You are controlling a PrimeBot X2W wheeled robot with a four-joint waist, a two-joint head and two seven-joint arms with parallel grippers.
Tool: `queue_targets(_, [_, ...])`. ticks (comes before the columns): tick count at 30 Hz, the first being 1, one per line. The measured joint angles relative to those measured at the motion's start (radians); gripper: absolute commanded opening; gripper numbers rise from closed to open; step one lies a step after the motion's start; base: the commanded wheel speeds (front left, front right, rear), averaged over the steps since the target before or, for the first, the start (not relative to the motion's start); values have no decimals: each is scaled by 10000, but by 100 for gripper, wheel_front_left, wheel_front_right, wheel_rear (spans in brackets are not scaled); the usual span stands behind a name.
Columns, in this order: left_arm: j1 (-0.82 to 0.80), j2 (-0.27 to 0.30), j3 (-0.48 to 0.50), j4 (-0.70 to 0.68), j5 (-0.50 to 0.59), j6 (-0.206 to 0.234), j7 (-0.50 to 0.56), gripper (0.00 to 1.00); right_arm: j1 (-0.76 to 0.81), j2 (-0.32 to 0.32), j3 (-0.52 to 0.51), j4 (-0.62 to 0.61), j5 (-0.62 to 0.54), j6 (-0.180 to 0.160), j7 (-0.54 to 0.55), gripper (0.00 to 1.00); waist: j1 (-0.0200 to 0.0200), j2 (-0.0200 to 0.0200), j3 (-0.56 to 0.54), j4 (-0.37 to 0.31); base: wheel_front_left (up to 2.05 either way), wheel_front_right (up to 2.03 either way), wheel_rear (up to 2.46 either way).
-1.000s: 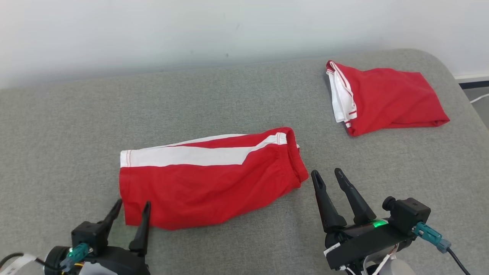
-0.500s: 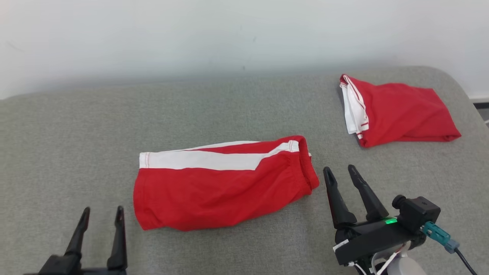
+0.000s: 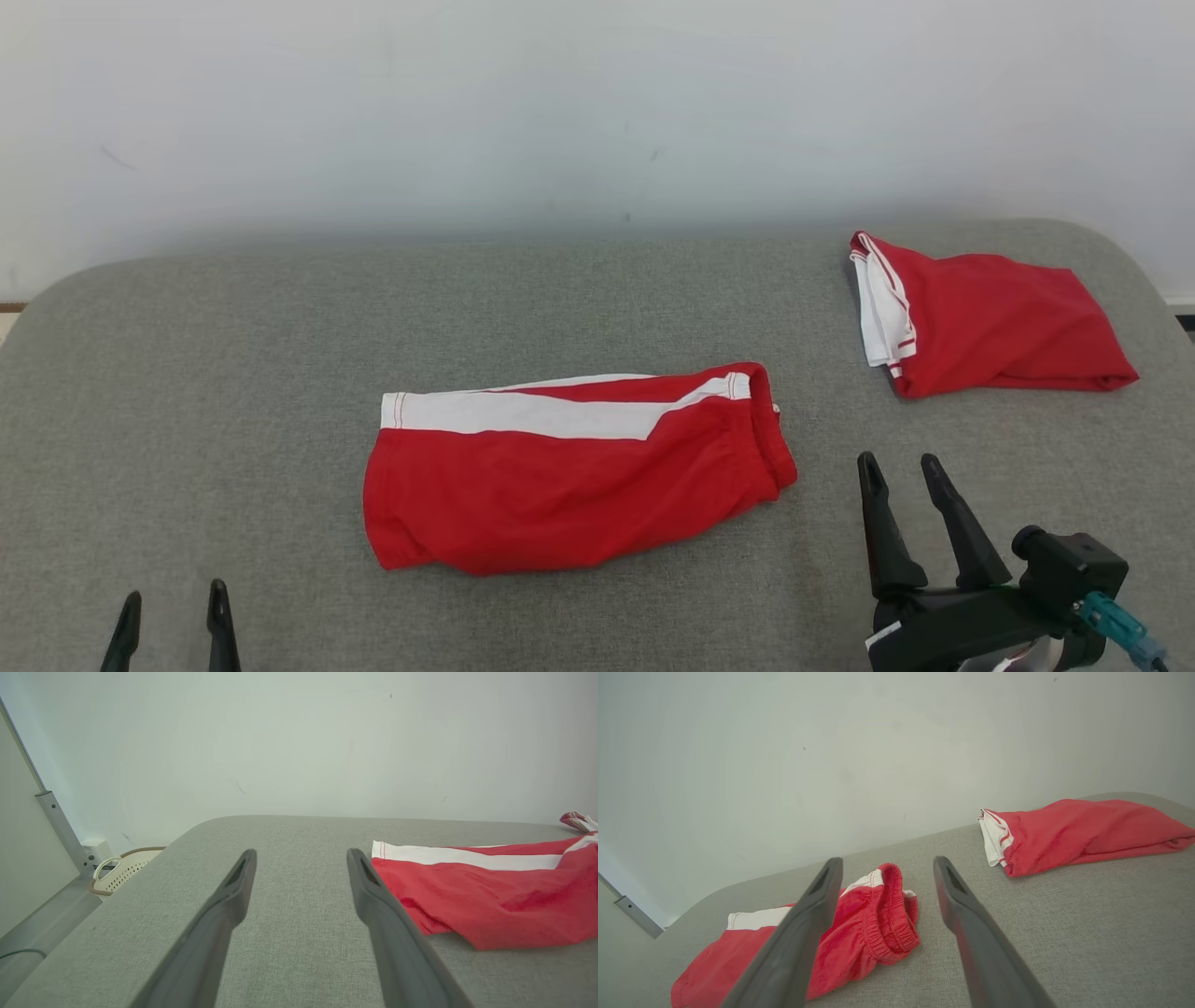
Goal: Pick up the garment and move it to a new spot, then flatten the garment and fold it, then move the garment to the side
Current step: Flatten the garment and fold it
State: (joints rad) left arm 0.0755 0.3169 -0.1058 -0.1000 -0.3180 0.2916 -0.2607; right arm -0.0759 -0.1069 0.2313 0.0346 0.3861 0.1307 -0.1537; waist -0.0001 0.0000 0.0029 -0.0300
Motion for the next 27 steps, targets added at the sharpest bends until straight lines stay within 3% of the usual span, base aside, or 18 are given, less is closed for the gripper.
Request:
queue_targets(8, [290,-86,-54,169,272,-157,0,100,307,171,-100,-21,-794,0,316,100,1,0,-177,129,0,0,0])
queue_targets(27, [320,81,-88,25,422,-33,40,100,440,370,-251,-107,-1081,0,604,100,1,0,-215,231,0,0,0])
